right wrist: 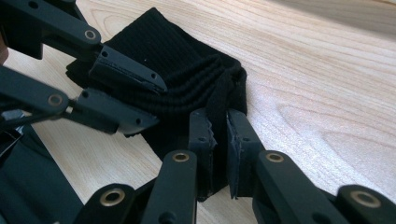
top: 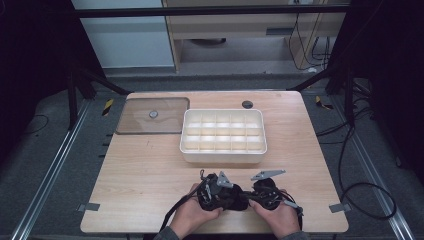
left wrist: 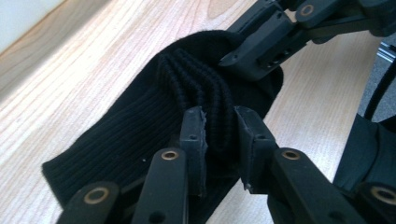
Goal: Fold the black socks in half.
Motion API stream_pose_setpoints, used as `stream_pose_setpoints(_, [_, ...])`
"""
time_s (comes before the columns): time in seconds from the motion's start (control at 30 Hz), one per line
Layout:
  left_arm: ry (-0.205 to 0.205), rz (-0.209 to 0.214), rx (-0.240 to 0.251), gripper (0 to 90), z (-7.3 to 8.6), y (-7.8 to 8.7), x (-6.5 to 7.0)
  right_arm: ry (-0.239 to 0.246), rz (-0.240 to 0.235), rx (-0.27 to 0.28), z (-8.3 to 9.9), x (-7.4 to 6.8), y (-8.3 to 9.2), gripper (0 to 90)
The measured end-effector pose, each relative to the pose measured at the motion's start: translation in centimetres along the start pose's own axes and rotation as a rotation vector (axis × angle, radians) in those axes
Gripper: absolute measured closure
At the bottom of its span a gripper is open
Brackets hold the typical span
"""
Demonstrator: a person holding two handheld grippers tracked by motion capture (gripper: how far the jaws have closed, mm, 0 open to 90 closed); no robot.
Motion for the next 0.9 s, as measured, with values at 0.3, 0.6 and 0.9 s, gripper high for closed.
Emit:
stream_pose_setpoints(0.3, [-0.006,0.012,0.010,70.1,-0.1,0.2,0.5,0.002,-0.002,0.002,0.1,0.1,0.0,82.0])
stream_pose_setpoints(0.6, [-0.014,0.011,0.022,66.7,-0.4,1.0,1.0,-0.003,-0.001,0.001,0.1,0.2,0.1,81.3])
stream_pose_setpoints(0.9, [-0.034,-0.014,0.027,65.1,-0.9,2.7,1.1,-0.007,0.003,0.004,0.2,0.3,0.2,81.0])
Point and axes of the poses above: each handheld gripper's, and its own axes: y roughly backward along the jaws, z roughly out of its underside, x roughly to its right, the point moved 7 cm from there along -y, roughly forward along the jaws, and after that the axes turned 7 degrees about z, right-handed, at the moved point
